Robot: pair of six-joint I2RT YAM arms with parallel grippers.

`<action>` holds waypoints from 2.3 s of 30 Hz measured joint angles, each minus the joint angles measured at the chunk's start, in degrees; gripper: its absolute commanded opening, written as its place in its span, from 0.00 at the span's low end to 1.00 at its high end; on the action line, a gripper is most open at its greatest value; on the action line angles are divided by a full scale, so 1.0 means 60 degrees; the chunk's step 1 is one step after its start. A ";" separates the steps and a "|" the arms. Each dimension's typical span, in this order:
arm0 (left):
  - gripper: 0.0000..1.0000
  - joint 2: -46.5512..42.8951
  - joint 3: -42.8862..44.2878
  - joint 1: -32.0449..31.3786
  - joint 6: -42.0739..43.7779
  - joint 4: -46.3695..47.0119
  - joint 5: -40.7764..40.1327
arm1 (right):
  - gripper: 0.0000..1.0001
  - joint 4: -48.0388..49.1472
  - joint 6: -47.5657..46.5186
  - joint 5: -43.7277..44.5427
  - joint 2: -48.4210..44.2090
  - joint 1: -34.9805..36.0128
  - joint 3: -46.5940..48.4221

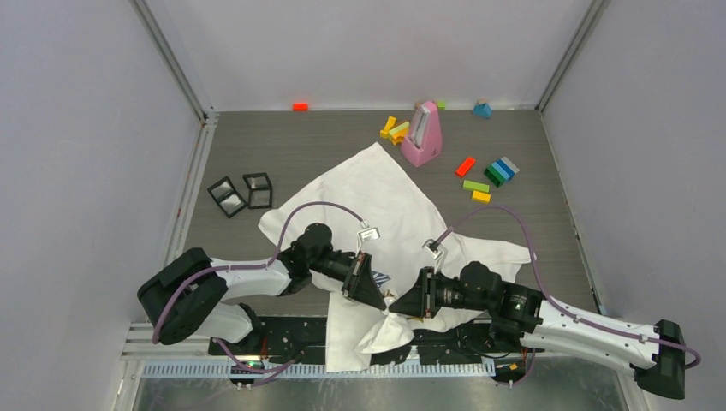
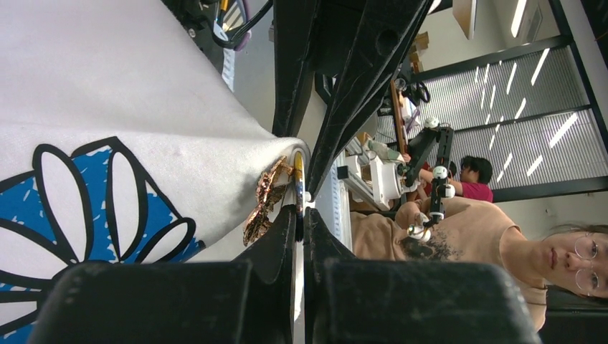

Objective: Pin the brooch onto the clothing

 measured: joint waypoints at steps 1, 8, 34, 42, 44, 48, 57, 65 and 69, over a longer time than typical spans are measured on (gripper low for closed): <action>0.00 0.0015 -0.0015 0.0000 0.0015 -0.0015 -0.0004 | 0.16 -0.0036 0.0000 -0.0015 0.0168 0.0000 0.0058; 0.00 0.0117 -0.0131 0.0000 0.0178 -0.0215 -0.0029 | 0.14 -0.0084 -0.0004 -0.0131 0.0856 0.0000 0.0215; 0.55 0.0000 0.0426 -0.0193 0.1355 -0.2448 -0.1392 | 0.66 -0.1953 -0.0055 0.1916 0.0160 -0.0109 0.0390; 0.91 -0.0951 0.1086 -0.0062 0.2747 -0.5898 -0.2484 | 0.90 -0.4029 -0.0772 0.3457 0.0525 -0.0444 0.1869; 0.96 -0.1464 0.1359 0.0321 0.3093 -0.6849 -0.3005 | 0.92 -0.4346 -0.0962 0.3785 0.0765 -0.0663 0.2386; 1.00 -0.2430 0.1832 0.1446 0.3497 -0.8346 -0.4488 | 0.91 -0.4743 -0.1428 0.4098 0.1843 -0.2014 0.3228; 1.00 -0.2871 0.1756 0.5985 0.3461 -1.0291 -0.7573 | 0.80 -0.4929 -0.3049 0.3464 0.6382 -0.6222 0.4721; 1.00 -0.2881 0.1147 0.6510 0.3158 -1.0593 -0.9100 | 0.79 -0.5570 -0.3173 0.3807 0.7104 -0.7705 0.5053; 0.99 -0.2102 0.1290 0.6506 0.2954 -1.0094 -0.8965 | 0.79 -0.5570 -0.3009 0.3799 0.7107 -0.8397 0.4830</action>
